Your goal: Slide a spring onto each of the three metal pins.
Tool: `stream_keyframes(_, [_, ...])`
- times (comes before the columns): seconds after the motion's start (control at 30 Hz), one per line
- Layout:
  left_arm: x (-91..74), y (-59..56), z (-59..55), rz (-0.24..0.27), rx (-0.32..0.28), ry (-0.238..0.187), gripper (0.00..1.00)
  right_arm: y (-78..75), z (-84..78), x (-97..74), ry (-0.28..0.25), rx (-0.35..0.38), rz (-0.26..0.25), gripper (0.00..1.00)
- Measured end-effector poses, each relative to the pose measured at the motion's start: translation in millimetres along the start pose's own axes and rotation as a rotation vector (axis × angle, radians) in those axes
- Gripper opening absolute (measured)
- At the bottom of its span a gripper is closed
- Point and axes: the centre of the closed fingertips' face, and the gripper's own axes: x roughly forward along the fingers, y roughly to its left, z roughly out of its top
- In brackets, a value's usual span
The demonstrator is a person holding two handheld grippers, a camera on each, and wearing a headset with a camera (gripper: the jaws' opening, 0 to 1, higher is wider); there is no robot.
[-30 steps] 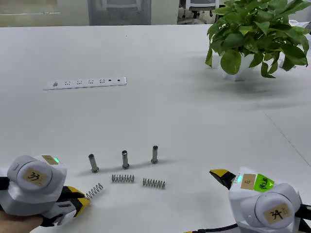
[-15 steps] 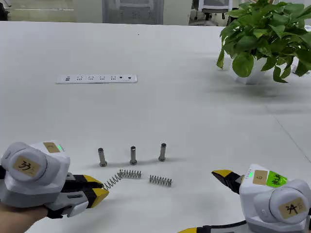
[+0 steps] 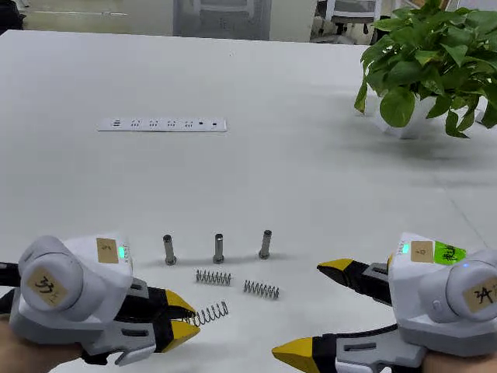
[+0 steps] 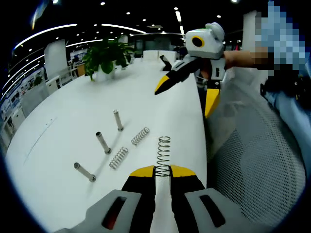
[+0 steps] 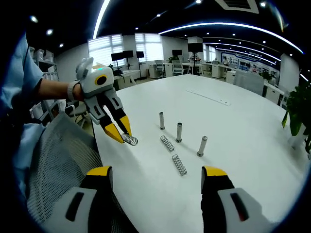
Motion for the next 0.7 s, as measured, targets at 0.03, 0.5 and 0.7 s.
stream_keyframes(0.03, [0.0,0.0,-0.2,-0.007,0.014,0.003,0.10,4.4,0.8,1.7,0.006,-0.002,0.022,0.73])
stream_keyframes(0.5, [-0.3,-9.0,5.5,-0.070,0.146,-0.023,0.10,39.9,17.6,20.4,0.019,-0.047,0.196,0.32])
stream_keyframes(0.7, [0.8,-13.4,6.4,-0.076,0.167,-0.036,0.09,46.7,15.8,25.1,0.038,-0.067,0.233,0.30])
